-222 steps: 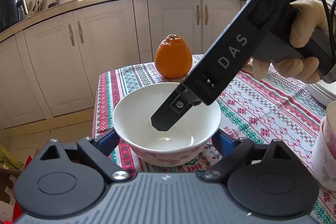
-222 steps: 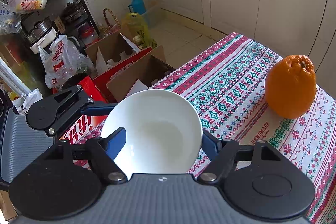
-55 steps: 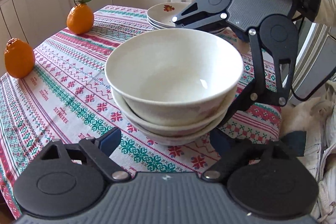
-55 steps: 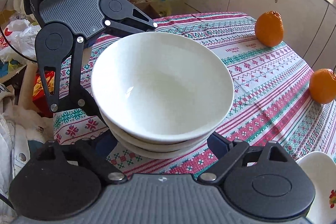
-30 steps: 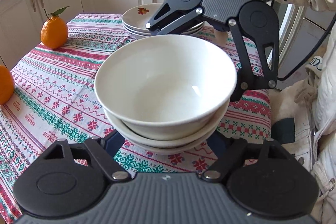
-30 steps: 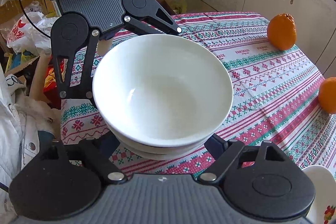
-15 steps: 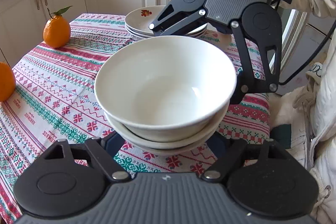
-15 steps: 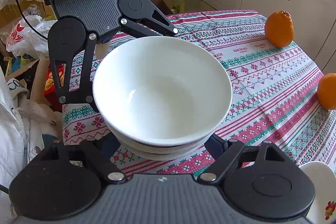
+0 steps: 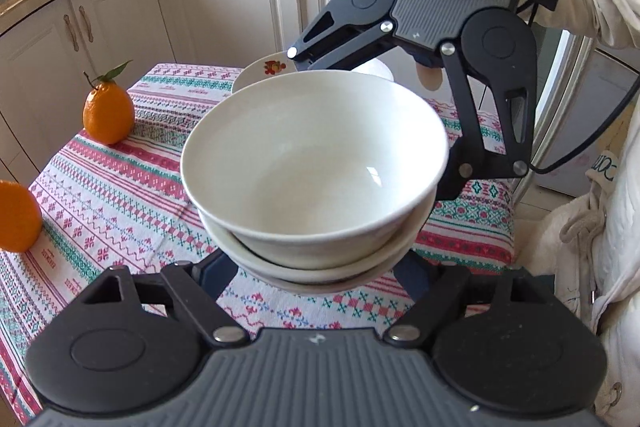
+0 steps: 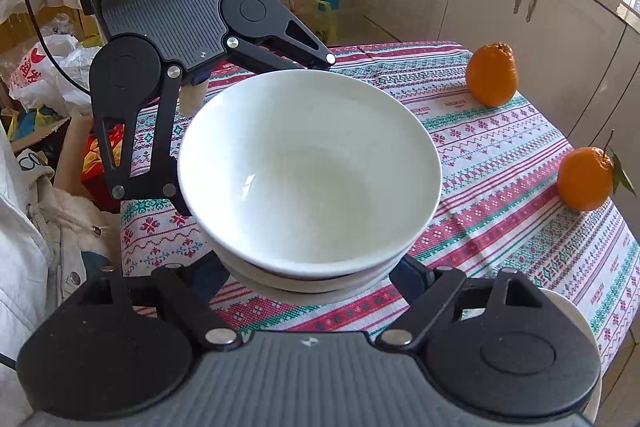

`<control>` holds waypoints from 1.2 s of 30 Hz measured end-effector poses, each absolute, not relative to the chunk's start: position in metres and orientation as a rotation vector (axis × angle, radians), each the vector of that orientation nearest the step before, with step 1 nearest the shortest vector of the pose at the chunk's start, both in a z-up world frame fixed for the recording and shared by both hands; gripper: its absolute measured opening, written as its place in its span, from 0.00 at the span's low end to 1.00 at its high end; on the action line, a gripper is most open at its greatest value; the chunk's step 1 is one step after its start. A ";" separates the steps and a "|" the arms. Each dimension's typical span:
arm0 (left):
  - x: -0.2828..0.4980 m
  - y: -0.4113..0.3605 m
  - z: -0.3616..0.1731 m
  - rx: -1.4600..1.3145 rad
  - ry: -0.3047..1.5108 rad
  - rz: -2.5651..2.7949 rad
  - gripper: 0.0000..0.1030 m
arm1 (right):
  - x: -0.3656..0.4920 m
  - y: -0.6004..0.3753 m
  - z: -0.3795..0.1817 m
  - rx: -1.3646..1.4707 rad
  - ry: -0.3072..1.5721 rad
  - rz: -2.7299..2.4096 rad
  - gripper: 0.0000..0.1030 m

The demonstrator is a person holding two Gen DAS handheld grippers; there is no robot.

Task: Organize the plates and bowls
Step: 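Lift the bowl stack with both grippers and carry it toward the plate stack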

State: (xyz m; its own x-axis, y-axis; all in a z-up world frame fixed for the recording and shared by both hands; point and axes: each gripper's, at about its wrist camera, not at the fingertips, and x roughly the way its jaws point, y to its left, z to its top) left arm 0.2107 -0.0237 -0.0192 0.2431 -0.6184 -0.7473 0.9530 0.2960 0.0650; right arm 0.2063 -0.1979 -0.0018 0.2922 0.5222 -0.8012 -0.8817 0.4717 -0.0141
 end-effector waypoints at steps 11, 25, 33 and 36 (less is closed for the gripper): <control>0.231 -0.079 0.000 0.618 0.595 -1.192 0.81 | 0.218 -0.264 0.021 -0.515 0.779 0.903 0.86; 0.270 -0.151 -0.020 0.650 0.556 -1.305 0.81 | 0.236 -0.337 0.009 -0.477 0.824 0.737 0.87; 0.277 -0.171 -0.033 0.652 0.592 -1.326 0.81 | 0.240 -0.353 -0.005 -0.434 0.862 0.728 0.87; 0.277 -0.174 -0.035 0.654 0.598 -1.326 0.81 | 0.241 -0.356 -0.007 -0.428 0.868 0.727 0.87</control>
State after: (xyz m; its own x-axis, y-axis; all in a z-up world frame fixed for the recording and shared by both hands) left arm 0.2773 -0.1743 -0.0355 0.1482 -0.6737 -0.7240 0.9886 0.1201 0.0907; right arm 0.2407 -0.3558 -0.0069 0.4335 0.3976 -0.8087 -0.7260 0.6857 -0.0520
